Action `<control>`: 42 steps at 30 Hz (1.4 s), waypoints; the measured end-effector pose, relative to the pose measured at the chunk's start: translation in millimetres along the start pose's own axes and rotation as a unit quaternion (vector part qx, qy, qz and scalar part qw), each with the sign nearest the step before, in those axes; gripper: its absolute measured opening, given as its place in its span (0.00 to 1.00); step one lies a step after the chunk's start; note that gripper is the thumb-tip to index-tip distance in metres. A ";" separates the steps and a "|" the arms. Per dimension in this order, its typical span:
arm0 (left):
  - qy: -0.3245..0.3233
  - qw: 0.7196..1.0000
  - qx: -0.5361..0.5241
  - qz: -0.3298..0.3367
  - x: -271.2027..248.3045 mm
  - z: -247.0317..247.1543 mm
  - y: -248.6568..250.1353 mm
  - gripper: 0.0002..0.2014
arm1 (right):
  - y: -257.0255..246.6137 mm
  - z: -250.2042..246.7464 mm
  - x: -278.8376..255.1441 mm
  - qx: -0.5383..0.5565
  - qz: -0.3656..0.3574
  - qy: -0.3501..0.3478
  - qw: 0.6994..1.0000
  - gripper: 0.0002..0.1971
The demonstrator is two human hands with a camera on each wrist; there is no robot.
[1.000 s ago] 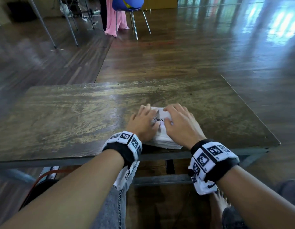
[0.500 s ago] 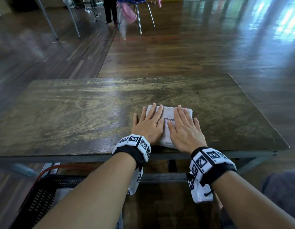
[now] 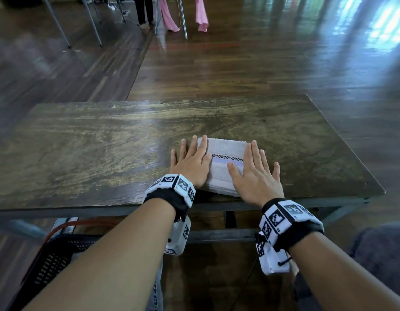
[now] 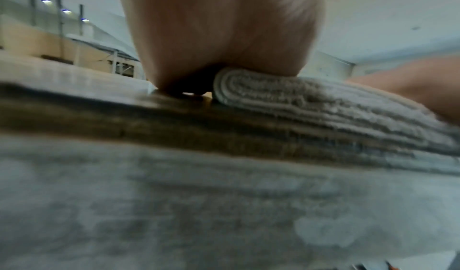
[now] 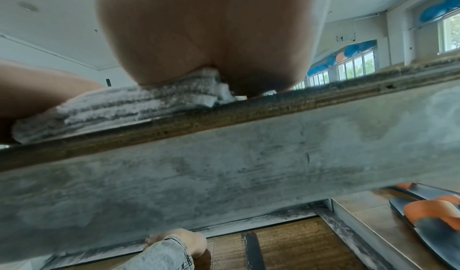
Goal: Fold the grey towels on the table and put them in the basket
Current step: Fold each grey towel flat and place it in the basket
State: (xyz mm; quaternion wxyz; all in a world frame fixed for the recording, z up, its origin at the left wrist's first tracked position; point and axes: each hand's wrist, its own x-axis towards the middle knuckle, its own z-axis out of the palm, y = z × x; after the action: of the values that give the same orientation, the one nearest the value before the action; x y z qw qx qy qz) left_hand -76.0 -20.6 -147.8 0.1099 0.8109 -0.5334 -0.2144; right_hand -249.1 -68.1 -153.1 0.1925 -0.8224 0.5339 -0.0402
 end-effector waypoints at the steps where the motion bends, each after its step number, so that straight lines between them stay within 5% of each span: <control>1: 0.000 1.000 -0.006 -0.007 1.2 -0.2 -0.2 0.27 | 0.2 0.1 -0.3 -0.001 0.000 0.000 1.000 0.41; 11: 0.042 0.998 -0.038 -0.033 8.6 4.3 -3.3 0.30 | 2.1 0.7 -6.0 0.005 -0.003 0.003 1.000 0.41; 16: 0.121 0.990 -0.056 -0.036 0.9 8.0 -2.8 0.32 | -0.3 3.3 -7.6 0.012 0.015 0.021 1.000 0.42; 24: 0.170 0.962 -0.209 -0.051 -20.1 -20.0 6.3 0.19 | -6.7 -4.7 -13.8 0.044 0.018 0.013 0.999 0.44; 31: 0.159 0.886 -0.435 -0.003 -56.5 -64.7 -6.1 0.13 | -46.0 -22.1 -33.3 0.143 0.015 0.100 0.985 0.41; 36: 0.221 0.813 -0.538 -0.015 -107.4 -91.5 -40.4 0.17 | -102.6 -42.8 -45.8 0.303 -0.001 -0.001 0.953 0.43; 42: 0.359 0.720 -0.586 -0.091 -193.5 -112.6 -138.7 0.21 | -217.6 -35.4 -62.9 0.339 -0.183 -0.120 0.915 0.36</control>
State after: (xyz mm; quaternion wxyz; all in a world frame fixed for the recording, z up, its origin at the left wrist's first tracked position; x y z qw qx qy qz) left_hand 24.1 206.6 -60.2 0.7266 0.6453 -0.1450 -0.1861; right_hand -97.8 55.8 -33.5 0.5116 -0.7896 0.3017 -0.1542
